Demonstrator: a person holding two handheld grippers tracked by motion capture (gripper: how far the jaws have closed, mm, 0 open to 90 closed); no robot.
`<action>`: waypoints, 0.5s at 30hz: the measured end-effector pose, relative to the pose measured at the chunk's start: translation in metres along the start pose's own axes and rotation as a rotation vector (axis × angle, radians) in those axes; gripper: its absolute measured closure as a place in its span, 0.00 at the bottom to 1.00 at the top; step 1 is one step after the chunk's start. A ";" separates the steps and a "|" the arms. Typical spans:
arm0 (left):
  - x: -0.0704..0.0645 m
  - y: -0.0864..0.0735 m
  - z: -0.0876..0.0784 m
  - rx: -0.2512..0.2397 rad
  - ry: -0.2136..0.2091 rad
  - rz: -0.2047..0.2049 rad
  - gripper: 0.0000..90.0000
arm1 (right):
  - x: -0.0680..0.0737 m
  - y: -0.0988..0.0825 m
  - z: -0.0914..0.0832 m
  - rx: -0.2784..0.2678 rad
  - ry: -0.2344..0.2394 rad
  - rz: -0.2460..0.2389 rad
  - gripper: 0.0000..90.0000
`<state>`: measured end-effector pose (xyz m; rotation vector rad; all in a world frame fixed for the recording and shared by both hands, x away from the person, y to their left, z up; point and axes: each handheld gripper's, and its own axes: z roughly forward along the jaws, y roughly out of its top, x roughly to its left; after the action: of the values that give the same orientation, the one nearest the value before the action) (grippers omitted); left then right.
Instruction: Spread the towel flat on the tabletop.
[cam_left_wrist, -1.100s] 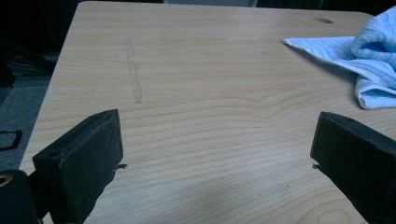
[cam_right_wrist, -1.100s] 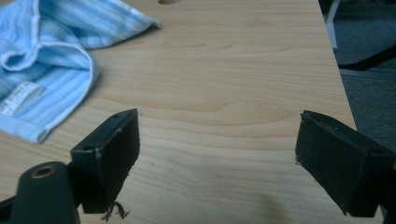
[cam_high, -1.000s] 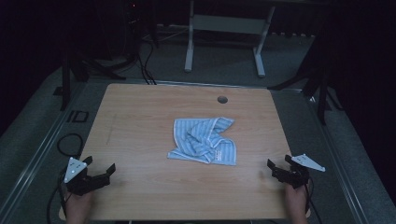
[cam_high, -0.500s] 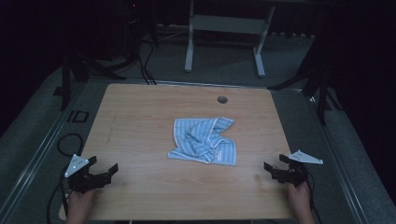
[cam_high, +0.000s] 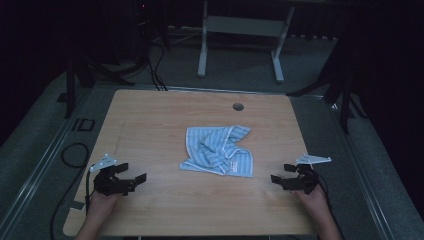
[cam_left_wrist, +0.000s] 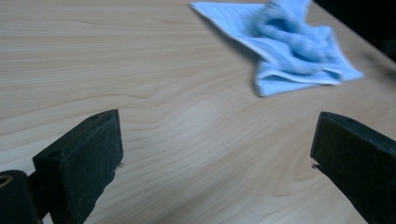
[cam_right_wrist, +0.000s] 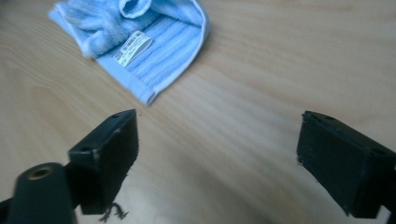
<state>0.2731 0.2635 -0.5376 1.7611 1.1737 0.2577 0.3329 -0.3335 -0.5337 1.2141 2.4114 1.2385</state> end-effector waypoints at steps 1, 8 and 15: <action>-0.002 0.000 0.001 -0.014 0.003 0.013 0.03 | 0.001 0.005 0.003 0.016 0.018 -0.009 0.15; -0.026 0.014 0.029 0.043 -0.063 0.071 0.09 | 0.014 0.035 0.021 0.006 0.022 -0.103 0.27; -0.044 0.019 0.057 0.107 -0.087 0.153 0.13 | 0.027 0.057 0.043 0.063 0.077 -0.192 0.45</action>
<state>0.2974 0.1931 -0.5381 1.9403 1.0079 0.2097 0.3692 -0.2696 -0.5137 0.9391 2.5696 1.1810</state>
